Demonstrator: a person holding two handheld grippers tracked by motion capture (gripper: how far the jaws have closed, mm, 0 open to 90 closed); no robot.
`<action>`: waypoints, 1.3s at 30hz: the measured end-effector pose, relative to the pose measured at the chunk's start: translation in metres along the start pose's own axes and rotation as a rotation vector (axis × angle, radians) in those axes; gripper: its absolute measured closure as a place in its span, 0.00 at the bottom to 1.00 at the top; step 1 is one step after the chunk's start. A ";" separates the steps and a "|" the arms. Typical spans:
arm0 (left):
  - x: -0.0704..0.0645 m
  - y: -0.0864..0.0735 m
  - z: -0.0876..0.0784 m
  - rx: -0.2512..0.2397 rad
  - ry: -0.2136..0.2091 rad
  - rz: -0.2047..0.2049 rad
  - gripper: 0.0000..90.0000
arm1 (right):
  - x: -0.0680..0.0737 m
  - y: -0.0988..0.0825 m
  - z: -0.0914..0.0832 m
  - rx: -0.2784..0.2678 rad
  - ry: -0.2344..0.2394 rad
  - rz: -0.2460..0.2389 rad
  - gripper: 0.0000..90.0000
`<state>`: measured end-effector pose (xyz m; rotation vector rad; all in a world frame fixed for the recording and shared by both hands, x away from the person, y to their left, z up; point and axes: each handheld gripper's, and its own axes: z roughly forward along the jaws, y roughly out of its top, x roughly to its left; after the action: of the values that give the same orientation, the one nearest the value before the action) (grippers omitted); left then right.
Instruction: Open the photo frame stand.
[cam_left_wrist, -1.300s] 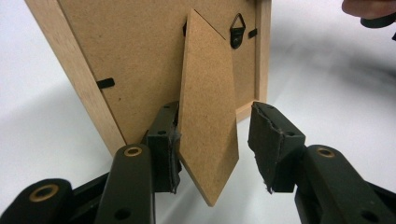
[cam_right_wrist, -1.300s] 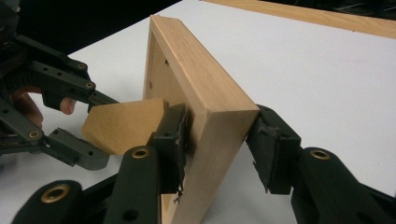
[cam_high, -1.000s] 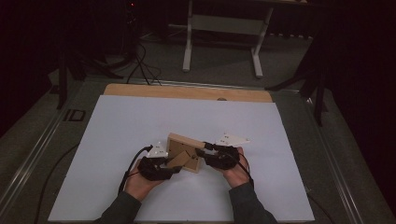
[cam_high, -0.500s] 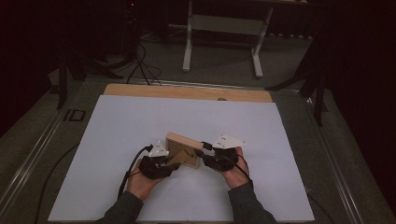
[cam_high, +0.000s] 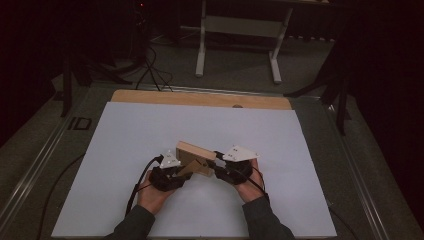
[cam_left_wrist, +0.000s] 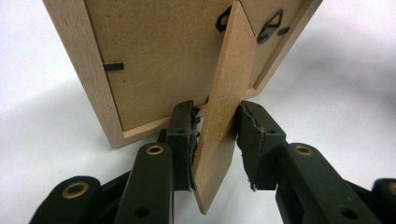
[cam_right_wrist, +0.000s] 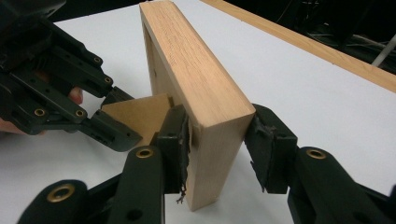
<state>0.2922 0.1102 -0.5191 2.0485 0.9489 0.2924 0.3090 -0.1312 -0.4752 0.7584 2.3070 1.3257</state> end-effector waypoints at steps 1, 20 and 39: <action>0.000 0.000 0.000 0.000 0.002 -0.001 0.74 | 0.000 0.000 0.000 -0.001 -0.005 -0.002 0.66; -0.002 -0.002 0.002 0.009 0.001 -0.001 0.74 | 0.004 0.000 -0.001 -0.007 0.019 -0.032 0.63; 0.006 -0.007 -0.006 -0.001 -0.135 -0.097 0.67 | 0.008 -0.003 -0.003 0.015 0.104 -0.020 0.54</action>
<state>0.2893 0.1206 -0.5216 1.9873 0.9602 0.1011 0.2999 -0.1298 -0.4768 0.6842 2.4011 1.3715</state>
